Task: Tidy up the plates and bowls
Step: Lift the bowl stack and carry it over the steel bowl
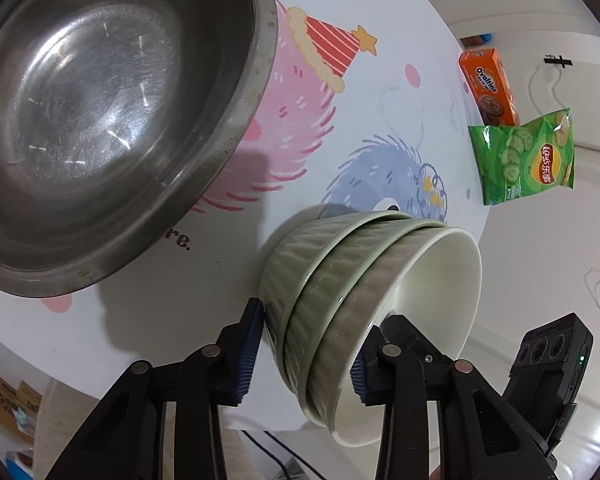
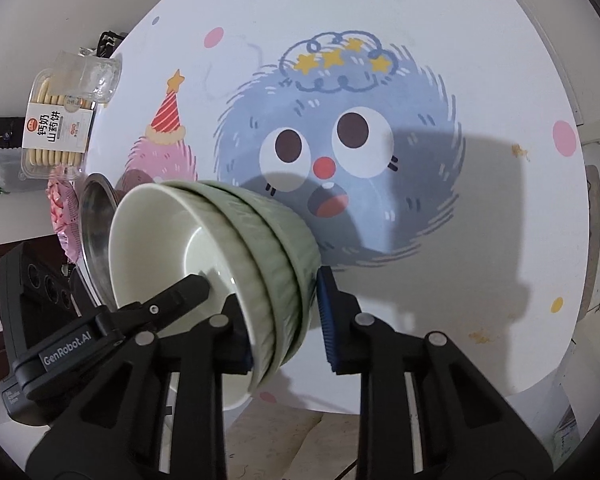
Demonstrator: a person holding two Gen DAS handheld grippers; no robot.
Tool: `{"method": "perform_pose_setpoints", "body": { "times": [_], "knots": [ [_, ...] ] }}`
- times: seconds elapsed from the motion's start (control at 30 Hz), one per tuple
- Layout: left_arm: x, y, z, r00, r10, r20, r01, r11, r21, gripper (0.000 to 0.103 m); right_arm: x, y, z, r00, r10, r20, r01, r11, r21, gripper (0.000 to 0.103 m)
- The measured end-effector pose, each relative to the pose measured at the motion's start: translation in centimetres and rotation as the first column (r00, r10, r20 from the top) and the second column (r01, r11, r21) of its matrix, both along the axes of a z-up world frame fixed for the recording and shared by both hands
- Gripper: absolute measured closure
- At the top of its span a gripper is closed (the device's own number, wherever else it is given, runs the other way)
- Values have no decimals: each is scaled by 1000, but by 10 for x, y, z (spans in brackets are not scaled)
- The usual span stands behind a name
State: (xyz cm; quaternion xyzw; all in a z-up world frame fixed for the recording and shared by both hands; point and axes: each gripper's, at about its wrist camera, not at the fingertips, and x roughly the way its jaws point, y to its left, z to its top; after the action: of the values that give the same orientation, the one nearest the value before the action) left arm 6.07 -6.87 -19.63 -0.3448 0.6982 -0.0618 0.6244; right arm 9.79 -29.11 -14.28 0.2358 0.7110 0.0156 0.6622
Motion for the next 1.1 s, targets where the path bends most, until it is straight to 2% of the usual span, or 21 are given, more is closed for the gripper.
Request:
{"method": "perform_pose_setpoints", "body": {
  "times": [0.27,1.1],
  "knots": [
    [-1,4,2,1000,-13,4,13,1000,11,76,3,3,1,1000,21,-14,-21,999,-29,76],
    [1,-7,2,997,-82,16,81,996,45,79,1,8,4,999,42,-2,-42,997,-66,79]
  ]
}}
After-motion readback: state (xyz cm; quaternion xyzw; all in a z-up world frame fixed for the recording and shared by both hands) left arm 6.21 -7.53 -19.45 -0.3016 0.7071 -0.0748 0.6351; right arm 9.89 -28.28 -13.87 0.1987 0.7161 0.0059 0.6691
